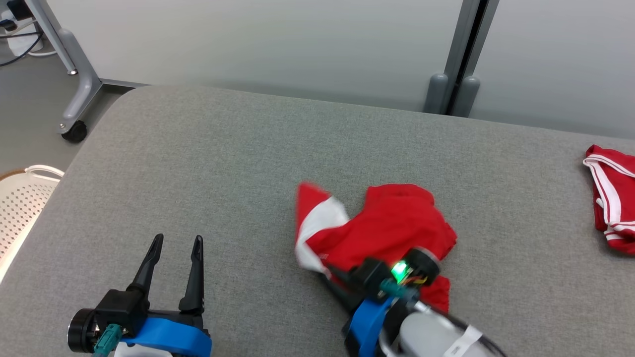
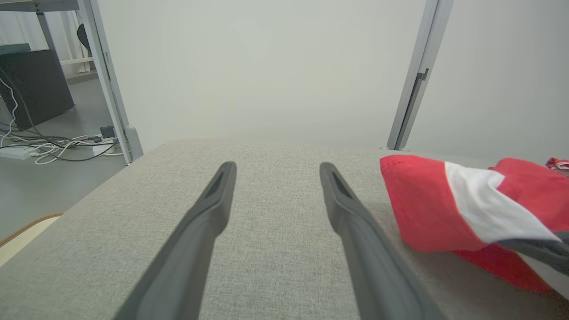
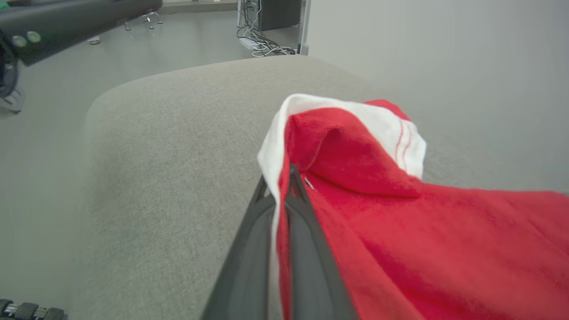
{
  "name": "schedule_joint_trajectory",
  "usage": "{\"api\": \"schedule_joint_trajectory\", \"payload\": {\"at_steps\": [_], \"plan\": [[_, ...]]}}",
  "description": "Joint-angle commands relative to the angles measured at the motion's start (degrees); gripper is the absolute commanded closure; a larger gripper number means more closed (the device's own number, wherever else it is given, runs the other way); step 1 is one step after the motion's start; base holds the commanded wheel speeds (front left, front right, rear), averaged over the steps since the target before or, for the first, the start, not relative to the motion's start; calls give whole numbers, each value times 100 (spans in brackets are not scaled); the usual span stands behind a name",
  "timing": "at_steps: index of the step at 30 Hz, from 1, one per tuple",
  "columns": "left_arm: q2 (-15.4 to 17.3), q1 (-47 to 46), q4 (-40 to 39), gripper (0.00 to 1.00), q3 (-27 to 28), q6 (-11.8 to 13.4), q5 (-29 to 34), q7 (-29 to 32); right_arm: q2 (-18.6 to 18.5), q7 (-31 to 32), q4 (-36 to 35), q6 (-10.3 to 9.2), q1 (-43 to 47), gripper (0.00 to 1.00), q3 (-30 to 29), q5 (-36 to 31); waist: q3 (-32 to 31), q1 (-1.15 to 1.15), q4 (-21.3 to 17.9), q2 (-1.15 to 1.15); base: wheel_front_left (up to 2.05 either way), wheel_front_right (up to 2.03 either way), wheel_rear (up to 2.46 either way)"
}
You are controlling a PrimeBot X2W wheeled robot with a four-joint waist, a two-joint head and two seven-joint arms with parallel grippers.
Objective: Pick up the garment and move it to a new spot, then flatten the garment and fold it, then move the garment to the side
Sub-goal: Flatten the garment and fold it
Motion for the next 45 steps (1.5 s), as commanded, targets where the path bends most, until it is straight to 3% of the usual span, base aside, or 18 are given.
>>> {"api": "schedule_joint_trajectory", "payload": {"at_steps": [1,4,5,6,7,15,18,25,32,36,45], "plan": [[-1,-31,1,0,23,-8,-2,-26,-27,51,-120,1,123,100,290,88,12,0,11,0,0,0,0],[-15,-30,29,0,37,-8,-7,-26,-21,181,-294,2,326,100,962,242,-2,0,5,0,0,0,0],[-20,-25,40,0,42,-8,-5,-26,-24,187,-335,0,340,75,1083,301,-15,0,-3,0,0,0,0],[-25,-14,48,0,52,-8,-6,-26,-29,189,-367,1,354,20,1204,342,-29,0,-19,0,0,0,0],[-29,0,51,0,58,-8,-10,-26,-25,185,-387,1,387,0,1290,387,-45,0,-40,0,0,0,0],[-51,125,35,0,141,-8,10,-26,-23,-32,-359,1,547,0,1076,284,-196,0,-305,0,0,0,0],[-46,147,20,0,169,-8,17,-26,-93,-85,-466,1,634,0,537,162,-225,0,-390,0,0,0,0],[-1,230,-59,0,263,-8,35,-26,-645,-105,-1101,2,1092,0,-1186,-227,-214,0,-559,0,0,0,0],[23,205,-87,0,259,-8,48,-26,-930,-42,-1412,1,1624,0,-2011,-417,-152,0,-609,0,0,0,0],[35,149,-100,0,242,-8,41,-26,-908,167,-1512,1,1935,0,-2074,-354,-99,0,-596,0,0,0,0],[39,26,-46,0,183,-8,6,-26,-708,560,-1214,1,2101,0,-1615,-180,10,0,-453,0,0,0,0]]}}
